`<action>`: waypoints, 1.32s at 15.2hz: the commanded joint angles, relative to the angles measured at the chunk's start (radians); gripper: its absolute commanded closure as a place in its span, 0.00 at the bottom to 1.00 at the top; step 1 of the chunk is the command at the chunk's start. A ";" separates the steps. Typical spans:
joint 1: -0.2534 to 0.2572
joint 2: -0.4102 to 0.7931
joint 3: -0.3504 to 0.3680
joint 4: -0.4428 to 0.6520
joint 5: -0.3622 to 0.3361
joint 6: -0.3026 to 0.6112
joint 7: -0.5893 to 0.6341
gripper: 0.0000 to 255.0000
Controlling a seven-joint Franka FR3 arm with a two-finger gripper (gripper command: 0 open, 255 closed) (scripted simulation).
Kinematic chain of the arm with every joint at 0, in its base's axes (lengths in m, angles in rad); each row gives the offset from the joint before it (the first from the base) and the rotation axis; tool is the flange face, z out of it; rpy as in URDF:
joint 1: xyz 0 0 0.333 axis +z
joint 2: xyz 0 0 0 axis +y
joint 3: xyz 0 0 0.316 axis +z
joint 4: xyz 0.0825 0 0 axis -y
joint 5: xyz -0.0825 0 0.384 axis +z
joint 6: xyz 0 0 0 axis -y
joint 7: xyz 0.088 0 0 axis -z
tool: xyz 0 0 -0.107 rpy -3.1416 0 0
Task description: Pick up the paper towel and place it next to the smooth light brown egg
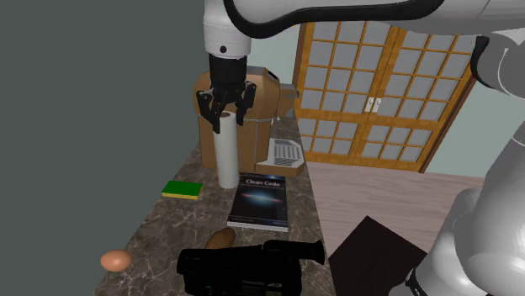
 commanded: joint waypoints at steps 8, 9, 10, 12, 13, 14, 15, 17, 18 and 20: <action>0.145 0.316 0.061 0.319 -0.134 -0.051 0.186 1.00; 0.167 0.357 0.062 0.368 -0.150 -0.063 0.202 1.00; 0.191 0.401 0.062 0.421 -0.167 -0.077 0.217 1.00; 0.245 0.495 0.058 0.545 -0.200 -0.114 0.240 1.00; 0.276 0.547 0.054 0.619 -0.216 -0.138 0.248 1.00; 0.309 0.606 0.049 0.707 -0.234 -0.167 0.254 1.00; 0.350 0.677 0.039 0.819 -0.251 -0.207 0.254 1.00; 0.393 0.755 0.025 0.933 -0.266 -0.240 0.251 1.00; 0.381 0.736 0.028 0.884 -0.262 -0.212 0.258 1.00; 0.362 0.709 0.034 0.806 -0.257 -0.165 0.269 1.00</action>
